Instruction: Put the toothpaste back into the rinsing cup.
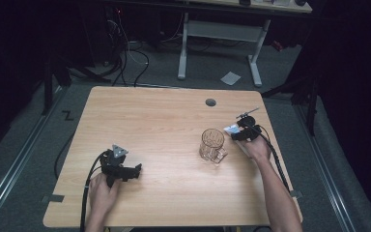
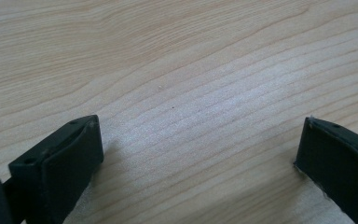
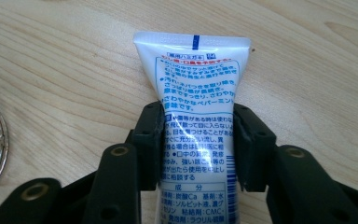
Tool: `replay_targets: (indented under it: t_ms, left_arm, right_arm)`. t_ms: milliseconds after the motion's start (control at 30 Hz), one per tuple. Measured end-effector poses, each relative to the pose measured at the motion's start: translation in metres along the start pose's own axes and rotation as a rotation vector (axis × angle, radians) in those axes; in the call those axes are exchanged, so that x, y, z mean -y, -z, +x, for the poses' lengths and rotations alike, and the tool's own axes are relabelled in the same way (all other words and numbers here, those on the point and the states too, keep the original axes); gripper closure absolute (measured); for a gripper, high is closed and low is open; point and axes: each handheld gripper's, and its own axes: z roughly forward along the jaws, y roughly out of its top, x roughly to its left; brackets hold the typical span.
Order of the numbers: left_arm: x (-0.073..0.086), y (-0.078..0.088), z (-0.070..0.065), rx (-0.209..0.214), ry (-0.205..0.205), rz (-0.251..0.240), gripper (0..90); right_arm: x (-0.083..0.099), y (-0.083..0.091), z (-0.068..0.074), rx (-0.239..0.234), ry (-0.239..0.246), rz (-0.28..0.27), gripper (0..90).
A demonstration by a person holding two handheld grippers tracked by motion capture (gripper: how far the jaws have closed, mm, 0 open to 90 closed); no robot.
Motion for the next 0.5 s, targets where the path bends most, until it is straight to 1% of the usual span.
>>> replay_targets:
  t_ms: [67,167,267,333,500]
  left_arm:
    - [0.0,0.0,0.0,0.0,0.0,0.0,0.8]
    - [0.0,0.0,0.0,0.0,0.0,0.0,0.8]
    - [0.0,0.0,0.0,0.0,0.0,0.0,0.8]
    - [0.0,0.0,0.0,0.0,0.0,0.0,0.8]
    - [0.0,0.0,0.0,0.0,0.0,0.0,0.8]
  right_arm:
    - [0.001,0.002,-0.002,-0.012,-0.016,-0.006,62.9]
    - [0.002,0.004,-0.003,-0.026,-0.024,-0.015,64.5]
    - [0.002,0.006,-0.003,-0.028,-0.015,-0.018,65.1]
    - [0.003,0.007,-0.002,-0.04,-0.018,-0.023,65.3]
    - [0.005,0.013,-0.001,-0.053,-0.01,-0.048,65.5]
